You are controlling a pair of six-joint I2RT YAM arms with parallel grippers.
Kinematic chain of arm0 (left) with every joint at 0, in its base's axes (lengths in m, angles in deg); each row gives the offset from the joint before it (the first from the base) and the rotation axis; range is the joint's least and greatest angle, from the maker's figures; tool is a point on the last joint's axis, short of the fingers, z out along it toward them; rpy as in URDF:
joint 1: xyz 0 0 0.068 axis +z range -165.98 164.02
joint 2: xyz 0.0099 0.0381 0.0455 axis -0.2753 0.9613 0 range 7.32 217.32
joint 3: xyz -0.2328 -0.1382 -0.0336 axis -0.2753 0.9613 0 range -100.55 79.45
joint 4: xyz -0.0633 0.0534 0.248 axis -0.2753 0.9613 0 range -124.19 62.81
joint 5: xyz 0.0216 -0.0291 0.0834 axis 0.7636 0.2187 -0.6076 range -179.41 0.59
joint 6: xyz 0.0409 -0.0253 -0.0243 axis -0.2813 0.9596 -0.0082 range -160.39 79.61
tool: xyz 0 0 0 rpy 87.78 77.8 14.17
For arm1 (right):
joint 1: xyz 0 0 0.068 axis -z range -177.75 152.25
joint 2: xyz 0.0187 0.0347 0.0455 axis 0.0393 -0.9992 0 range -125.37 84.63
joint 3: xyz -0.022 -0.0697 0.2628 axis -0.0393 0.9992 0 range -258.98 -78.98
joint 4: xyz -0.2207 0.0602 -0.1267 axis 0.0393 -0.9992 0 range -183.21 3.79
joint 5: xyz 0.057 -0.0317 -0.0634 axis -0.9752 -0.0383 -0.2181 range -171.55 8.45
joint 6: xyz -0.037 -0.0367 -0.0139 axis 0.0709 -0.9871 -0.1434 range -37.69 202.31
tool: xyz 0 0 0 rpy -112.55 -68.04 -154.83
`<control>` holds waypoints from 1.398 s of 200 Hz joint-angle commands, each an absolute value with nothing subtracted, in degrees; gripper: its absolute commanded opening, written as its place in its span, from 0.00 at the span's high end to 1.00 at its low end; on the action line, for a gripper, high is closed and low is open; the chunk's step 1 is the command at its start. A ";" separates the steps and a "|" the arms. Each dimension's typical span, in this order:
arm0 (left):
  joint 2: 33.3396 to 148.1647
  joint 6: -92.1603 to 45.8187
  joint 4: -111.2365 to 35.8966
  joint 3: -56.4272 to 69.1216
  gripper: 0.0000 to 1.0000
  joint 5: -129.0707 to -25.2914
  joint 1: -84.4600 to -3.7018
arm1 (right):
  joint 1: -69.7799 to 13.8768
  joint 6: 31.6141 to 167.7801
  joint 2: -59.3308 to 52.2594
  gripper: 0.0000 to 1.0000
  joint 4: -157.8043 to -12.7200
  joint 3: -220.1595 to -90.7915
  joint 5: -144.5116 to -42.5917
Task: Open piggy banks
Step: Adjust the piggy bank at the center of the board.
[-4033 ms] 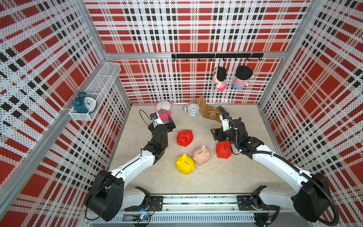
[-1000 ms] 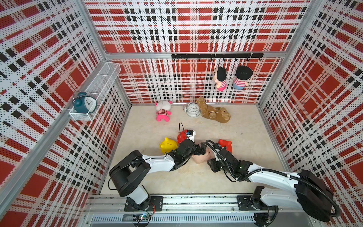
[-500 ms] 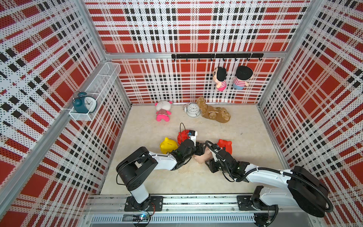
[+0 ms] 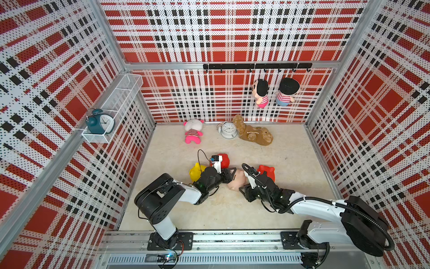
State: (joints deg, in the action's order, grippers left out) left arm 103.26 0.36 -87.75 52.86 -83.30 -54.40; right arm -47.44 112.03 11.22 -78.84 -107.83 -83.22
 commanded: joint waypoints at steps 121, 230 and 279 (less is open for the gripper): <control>99.74 3.38 -92.10 63.81 0.37 -82.27 -47.07 | -46.97 111.41 12.86 0.62 -80.73 -113.92 -86.62; 96.98 2.94 -84.56 61.52 0.37 -84.31 -46.50 | -44.70 109.80 12.69 0.60 -77.50 -112.25 -81.81; 92.31 3.52 -79.68 58.92 0.24 -86.04 -49.84 | -44.60 109.11 14.26 0.59 -80.23 -111.98 -82.37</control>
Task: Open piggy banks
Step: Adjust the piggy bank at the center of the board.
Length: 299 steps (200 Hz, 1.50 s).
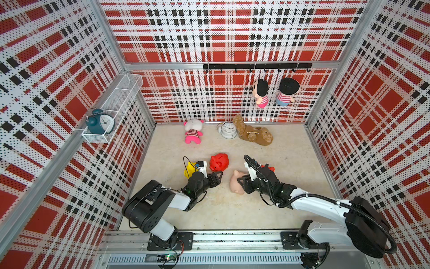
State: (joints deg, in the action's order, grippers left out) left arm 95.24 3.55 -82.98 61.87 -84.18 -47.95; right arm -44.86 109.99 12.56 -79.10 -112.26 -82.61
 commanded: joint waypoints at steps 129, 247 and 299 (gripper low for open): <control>99.59 17.52 -72.01 44.84 0.16 -105.87 -67.08 | -42.05 104.65 20.55 0.62 -83.32 -105.32 -81.60; 110.24 24.08 -93.41 54.45 0.62 -97.78 -62.90 | -42.05 104.79 13.00 0.65 -76.81 -109.65 -89.33; 108.46 21.91 -97.05 60.39 0.59 -96.79 -57.97 | -42.05 106.48 9.93 0.65 -75.90 -113.67 -93.35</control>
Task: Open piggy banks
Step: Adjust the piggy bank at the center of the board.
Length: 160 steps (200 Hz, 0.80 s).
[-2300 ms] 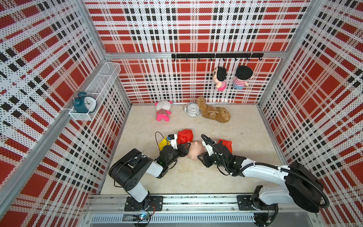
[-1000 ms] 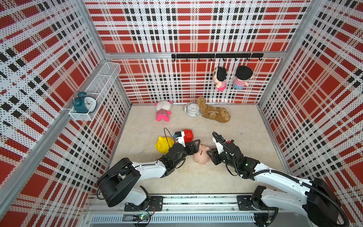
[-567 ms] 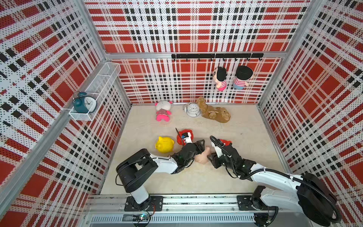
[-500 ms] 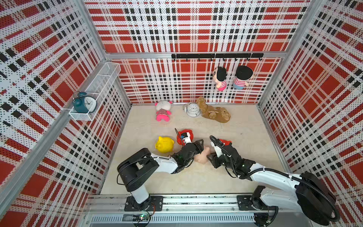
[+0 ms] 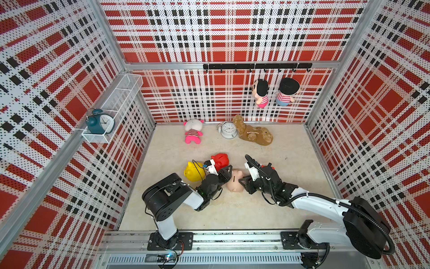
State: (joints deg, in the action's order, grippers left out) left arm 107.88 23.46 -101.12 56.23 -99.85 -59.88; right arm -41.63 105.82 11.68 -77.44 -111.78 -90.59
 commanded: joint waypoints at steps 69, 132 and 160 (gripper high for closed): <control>105.42 19.99 -97.67 64.84 0.52 -95.09 -52.72 | -42.05 107.39 5.85 0.65 -75.29 -117.19 -95.09; 100.34 20.59 -96.13 66.11 0.40 -95.05 -51.97 | -42.01 106.86 8.03 0.64 -78.06 -117.08 -91.60; 94.40 18.92 -88.55 66.19 0.25 -95.92 -52.06 | -41.89 107.06 11.73 0.64 -80.56 -115.54 -88.27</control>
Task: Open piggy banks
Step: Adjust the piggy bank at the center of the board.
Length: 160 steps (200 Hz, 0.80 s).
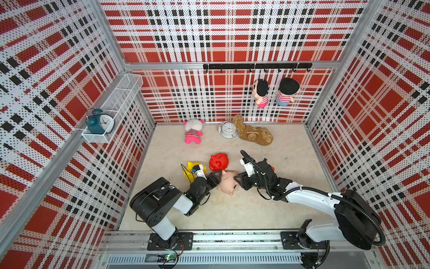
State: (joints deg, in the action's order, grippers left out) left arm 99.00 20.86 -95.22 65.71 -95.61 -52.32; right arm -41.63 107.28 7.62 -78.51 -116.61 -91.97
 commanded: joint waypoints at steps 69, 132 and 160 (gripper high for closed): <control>79.60 0.39 -55.58 54.52 0.03 -98.15 -52.26 | -41.52 110.64 19.14 0.63 -77.90 -107.59 -90.91; 79.70 -8.88 -42.04 44.73 0.00 -98.91 -52.86 | -41.55 111.74 11.84 0.63 -68.16 -105.61 -93.39; 80.86 -11.93 -37.37 41.33 0.02 -98.15 -52.91 | -41.55 111.62 7.89 0.63 -66.30 -106.27 -93.21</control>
State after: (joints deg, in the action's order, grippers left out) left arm 80.07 -6.81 -43.86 44.27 -98.64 -52.71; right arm -41.61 111.44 10.59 -70.77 -105.57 -93.24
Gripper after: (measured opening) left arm 0.986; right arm 0.369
